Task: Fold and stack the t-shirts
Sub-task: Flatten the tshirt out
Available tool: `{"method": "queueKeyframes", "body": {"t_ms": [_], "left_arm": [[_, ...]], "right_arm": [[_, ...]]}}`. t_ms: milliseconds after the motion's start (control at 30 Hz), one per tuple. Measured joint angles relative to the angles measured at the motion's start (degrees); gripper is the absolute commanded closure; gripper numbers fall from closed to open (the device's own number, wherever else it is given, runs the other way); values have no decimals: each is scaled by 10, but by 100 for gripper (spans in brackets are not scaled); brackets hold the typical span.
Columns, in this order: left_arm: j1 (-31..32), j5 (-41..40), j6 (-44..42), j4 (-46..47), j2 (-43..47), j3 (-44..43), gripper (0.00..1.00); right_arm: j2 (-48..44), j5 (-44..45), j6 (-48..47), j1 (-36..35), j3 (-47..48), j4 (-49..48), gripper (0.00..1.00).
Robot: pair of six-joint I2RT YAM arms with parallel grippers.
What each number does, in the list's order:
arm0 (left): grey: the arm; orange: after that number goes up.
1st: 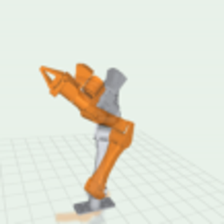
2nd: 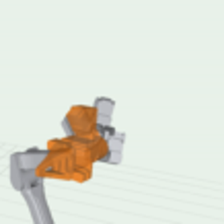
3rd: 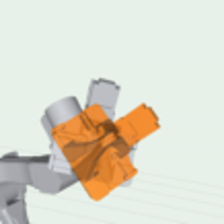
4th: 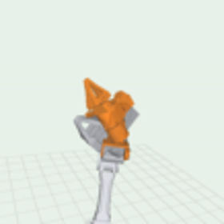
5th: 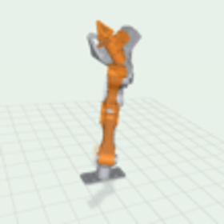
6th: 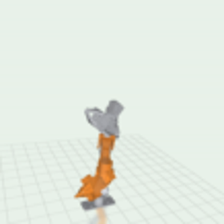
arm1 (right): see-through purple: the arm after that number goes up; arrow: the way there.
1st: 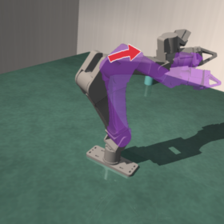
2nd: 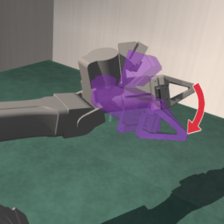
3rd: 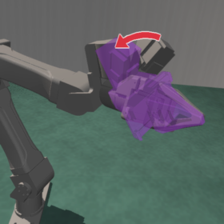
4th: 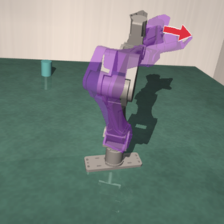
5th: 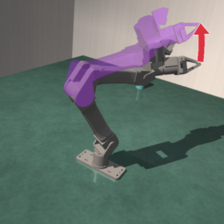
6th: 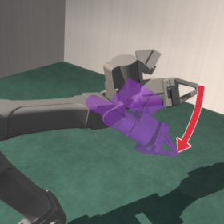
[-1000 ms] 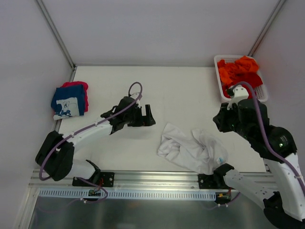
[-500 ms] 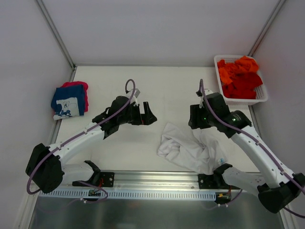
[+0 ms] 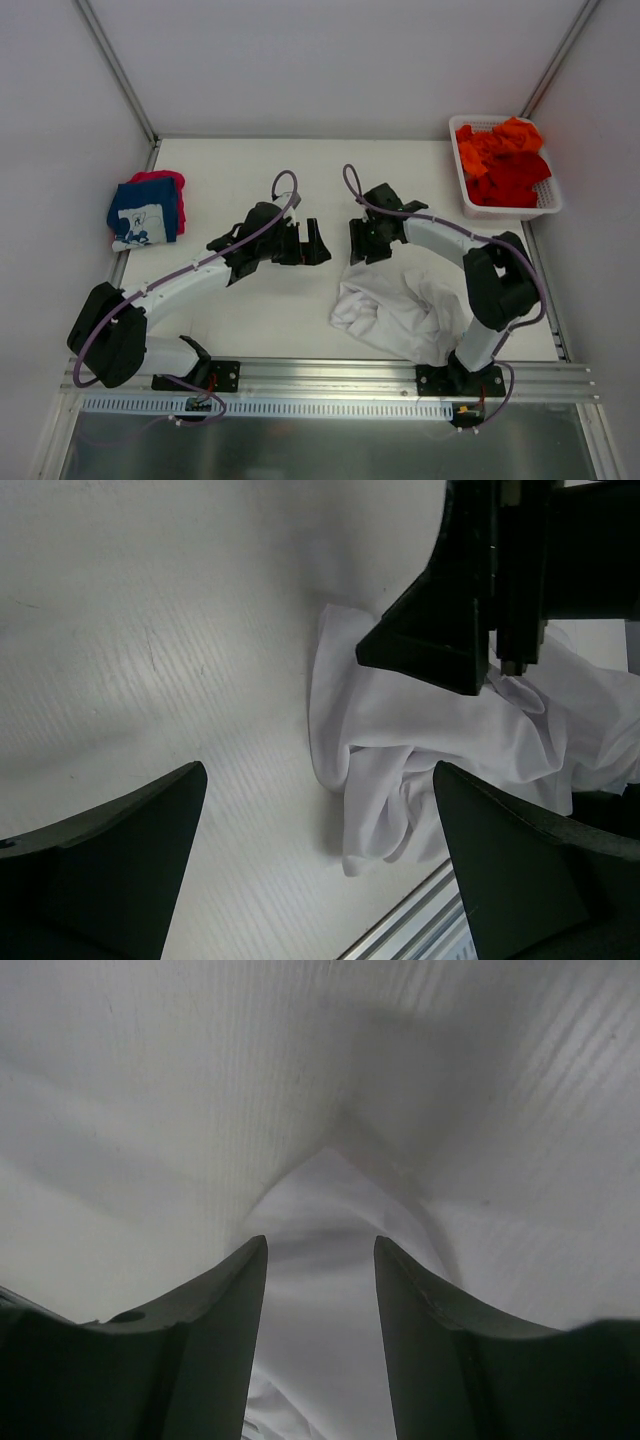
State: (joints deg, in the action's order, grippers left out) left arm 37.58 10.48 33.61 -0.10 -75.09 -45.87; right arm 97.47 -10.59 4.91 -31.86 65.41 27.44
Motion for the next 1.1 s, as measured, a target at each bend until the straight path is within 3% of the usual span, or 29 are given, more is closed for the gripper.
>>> {"method": "queueKeyframes", "body": {"t_ms": [333, 933, 1000, 1033, 1100], "left_arm": [[0, 0, -13, 3, 0, 0, 1], [-1, -1, -22, 1, 55, 24, 1], [-1, -5, -28, -1, 78, 30, 1], [-1, -6, -30, -3, 92, 33, 1], [-1, -7, -32, -8, 116, 38, 1]], "right_arm": [[60, -16, 11, -6, 19, -31, 50], [129, 80, 9, -51, 98, 2, 52], [140, 88, 9, -61, 113, 6, 63], [145, 92, 8, -66, 119, 5, 79], [153, 104, 8, -77, 128, 7, 93]]}}
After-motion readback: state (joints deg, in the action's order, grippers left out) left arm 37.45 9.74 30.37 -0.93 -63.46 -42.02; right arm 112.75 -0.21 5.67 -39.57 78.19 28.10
